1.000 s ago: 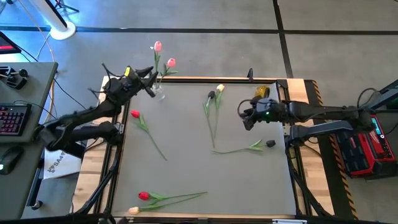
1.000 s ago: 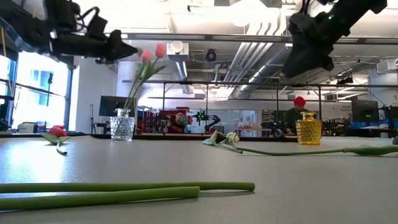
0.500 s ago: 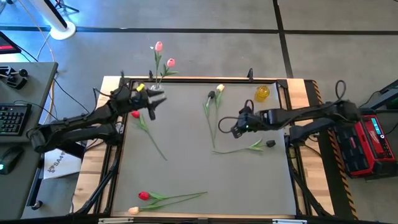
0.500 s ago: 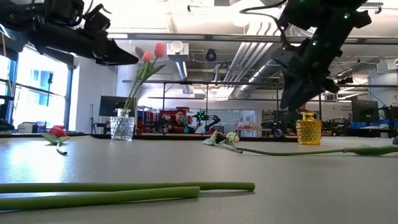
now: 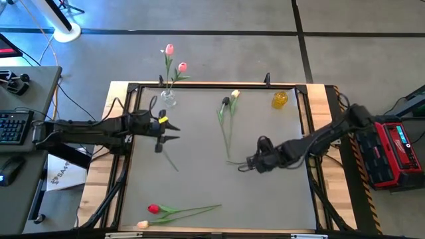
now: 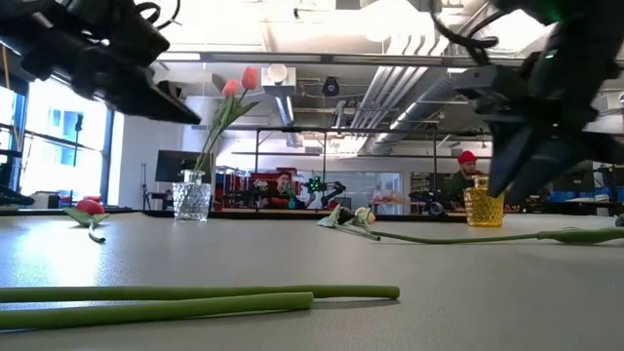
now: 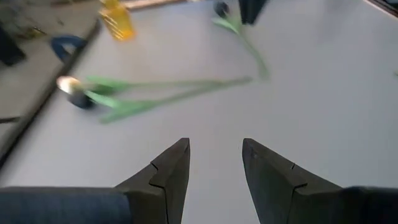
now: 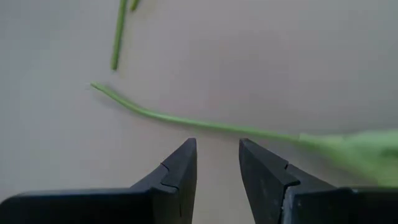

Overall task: Sort flowers into vase by color
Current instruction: Put the top black flower into the transparent vase

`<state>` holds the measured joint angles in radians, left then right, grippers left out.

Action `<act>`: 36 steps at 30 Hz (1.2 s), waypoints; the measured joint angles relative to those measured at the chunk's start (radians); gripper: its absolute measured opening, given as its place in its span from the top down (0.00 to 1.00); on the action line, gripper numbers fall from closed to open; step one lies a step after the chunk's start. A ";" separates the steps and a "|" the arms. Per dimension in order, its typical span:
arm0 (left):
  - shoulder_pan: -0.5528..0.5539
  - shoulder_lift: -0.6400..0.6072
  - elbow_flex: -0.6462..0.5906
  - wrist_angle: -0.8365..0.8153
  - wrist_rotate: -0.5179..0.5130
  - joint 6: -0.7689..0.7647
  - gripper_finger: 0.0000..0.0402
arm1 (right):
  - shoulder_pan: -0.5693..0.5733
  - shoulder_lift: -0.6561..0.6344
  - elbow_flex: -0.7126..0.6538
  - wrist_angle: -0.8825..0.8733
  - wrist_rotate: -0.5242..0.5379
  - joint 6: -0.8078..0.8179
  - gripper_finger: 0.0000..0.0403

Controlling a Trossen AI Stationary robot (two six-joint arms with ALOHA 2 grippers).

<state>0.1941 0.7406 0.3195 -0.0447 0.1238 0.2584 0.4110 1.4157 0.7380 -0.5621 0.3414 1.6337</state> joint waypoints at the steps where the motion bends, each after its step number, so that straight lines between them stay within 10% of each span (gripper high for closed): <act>1: -0.016 0.000 0.000 -0.022 0.000 -0.007 0.66 | 0.025 0.007 0.000 0.002 0.020 0.052 0.73; 14: -0.262 0.000 0.000 -0.169 -0.074 -0.236 0.67 | 0.097 0.242 0.000 0.750 0.248 -0.097 0.73; 36: -0.300 0.001 0.000 -0.063 -0.208 -0.300 0.70 | -0.314 0.316 0.000 0.981 0.321 -0.774 0.73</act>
<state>-0.1059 0.7414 0.3195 -0.1073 -0.0842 -0.0414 0.0966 1.7317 0.7383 0.4186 0.6620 0.8599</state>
